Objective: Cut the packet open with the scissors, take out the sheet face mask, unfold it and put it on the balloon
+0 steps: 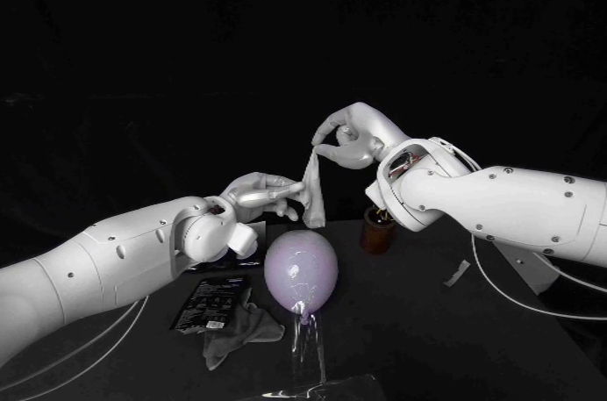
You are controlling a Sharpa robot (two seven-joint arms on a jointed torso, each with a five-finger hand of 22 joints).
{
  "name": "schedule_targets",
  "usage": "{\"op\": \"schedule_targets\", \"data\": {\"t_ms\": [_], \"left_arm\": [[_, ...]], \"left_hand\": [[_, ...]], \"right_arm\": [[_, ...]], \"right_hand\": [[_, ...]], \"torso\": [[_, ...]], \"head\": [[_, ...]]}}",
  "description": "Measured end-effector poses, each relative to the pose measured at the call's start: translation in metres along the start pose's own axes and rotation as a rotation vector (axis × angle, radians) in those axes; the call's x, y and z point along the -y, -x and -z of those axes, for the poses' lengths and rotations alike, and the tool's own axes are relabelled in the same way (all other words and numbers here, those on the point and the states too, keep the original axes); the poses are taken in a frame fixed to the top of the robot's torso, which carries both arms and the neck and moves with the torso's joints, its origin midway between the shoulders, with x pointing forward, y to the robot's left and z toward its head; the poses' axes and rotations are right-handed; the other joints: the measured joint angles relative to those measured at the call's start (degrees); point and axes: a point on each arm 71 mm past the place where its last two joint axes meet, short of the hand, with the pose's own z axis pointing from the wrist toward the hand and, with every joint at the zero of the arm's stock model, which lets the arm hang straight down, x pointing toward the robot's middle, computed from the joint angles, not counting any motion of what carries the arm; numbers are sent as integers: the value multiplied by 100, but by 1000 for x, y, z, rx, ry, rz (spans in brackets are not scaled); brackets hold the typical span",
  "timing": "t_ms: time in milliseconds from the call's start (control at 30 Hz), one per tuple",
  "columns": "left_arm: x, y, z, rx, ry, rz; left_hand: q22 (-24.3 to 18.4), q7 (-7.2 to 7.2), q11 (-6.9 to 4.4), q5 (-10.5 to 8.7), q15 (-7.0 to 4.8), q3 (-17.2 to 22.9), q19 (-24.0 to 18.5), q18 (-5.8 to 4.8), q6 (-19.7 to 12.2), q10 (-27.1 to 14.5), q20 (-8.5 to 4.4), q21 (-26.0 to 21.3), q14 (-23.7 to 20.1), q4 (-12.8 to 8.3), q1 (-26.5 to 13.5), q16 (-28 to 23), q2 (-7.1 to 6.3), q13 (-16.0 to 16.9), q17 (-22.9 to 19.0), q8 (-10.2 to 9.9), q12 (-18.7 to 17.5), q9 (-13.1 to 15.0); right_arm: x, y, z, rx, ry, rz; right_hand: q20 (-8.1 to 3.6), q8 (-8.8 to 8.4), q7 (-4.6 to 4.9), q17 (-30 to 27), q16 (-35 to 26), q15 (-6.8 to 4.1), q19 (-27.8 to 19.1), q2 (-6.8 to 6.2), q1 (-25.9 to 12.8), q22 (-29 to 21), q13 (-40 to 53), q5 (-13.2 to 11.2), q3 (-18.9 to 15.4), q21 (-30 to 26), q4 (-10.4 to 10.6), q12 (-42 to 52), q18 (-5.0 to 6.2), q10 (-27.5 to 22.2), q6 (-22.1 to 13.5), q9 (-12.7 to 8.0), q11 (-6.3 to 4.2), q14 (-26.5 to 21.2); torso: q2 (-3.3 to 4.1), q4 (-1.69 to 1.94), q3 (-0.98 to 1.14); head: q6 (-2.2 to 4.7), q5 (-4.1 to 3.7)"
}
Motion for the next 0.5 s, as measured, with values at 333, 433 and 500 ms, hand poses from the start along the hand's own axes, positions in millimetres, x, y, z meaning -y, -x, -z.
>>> {"op": "schedule_targets", "data": {"t_ms": [333, 433, 500], "left_arm": [[0, 2, -1, 59, -2, -18], [1, 3, -2, 77, -6, -22], [1, 4, -2, 88, -9, -23]], "left_hand": [[225, -57, -131, -14, -130, 495, 131, -8, 323, 234, -131, 324, 170, -461, 808, 142, 419, 61, 16, 168, 106, 32], [347, -41, -177, -24, -160, 585, 117, -12, 366, 301, -206, 492, 287, -552, 857, 197, 468, 78, 135, 200, 106, 34], [446, -40, -175, -36, -170, 633, 88, -13, 367, 338, -235, 608, 380, -600, 848, 240, 480, 91, 221, 223, 106, 34]], "right_arm": [[-1, -1, 0, -3, 3, -2], [-1, -1, 0, -4, 2, -2], [-1, -1, 0, -4, 1, -1]], "right_hand": [[1, 0, 0, 0, 19, 0, -1, 0, 0, 0, -1, 0, 0, 0, 0, 11, 0, 0, 0, -5, 0, 0], [1, 0, 0, -1, 19, 0, -1, 0, 0, -1, 1, 0, 0, 0, 0, 11, 0, 0, 0, -4, 0, 0], [1, -1, 0, -3, 19, 0, -1, 0, 0, -2, 2, 3, 0, 0, 0, 11, 0, -1, -1, -4, 0, 0]], "torso": [[-2, -3, 2], [-2, -3, 2], [-2, -3, 2]], "head": [[-3, 12], [1, 15], [5, 15]]}}
